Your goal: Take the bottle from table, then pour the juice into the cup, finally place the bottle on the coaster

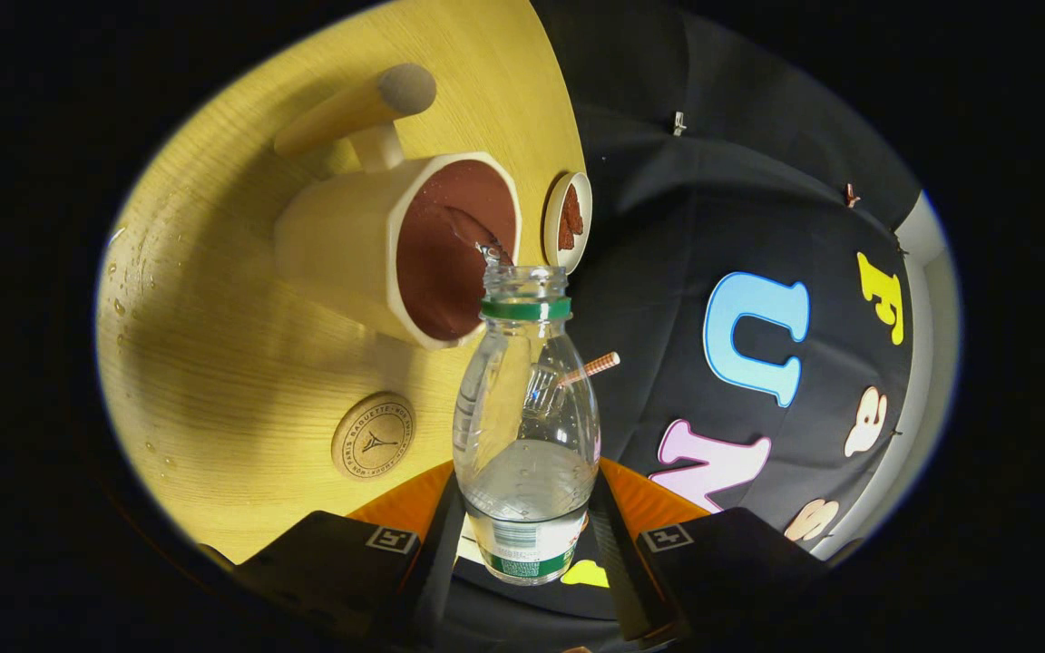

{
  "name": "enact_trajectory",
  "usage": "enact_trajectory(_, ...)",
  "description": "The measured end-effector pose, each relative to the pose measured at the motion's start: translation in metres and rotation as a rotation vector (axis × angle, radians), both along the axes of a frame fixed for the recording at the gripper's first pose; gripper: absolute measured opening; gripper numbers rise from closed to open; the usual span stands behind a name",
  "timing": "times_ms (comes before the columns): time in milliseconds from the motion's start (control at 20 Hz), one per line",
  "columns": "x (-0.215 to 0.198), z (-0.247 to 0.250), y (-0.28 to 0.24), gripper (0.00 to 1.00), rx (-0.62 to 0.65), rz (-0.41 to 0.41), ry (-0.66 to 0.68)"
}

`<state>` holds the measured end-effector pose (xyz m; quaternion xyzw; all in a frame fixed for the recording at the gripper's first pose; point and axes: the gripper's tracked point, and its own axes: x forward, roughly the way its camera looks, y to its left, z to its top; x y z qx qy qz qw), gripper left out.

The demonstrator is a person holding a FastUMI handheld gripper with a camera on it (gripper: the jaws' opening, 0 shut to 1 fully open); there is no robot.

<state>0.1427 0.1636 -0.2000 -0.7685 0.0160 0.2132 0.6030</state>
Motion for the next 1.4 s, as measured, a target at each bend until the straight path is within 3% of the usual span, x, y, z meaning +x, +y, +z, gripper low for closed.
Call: enact_trajectory(1400, 0.006, 0.01, 0.006, 0.74, -0.142, 0.089, -0.048)
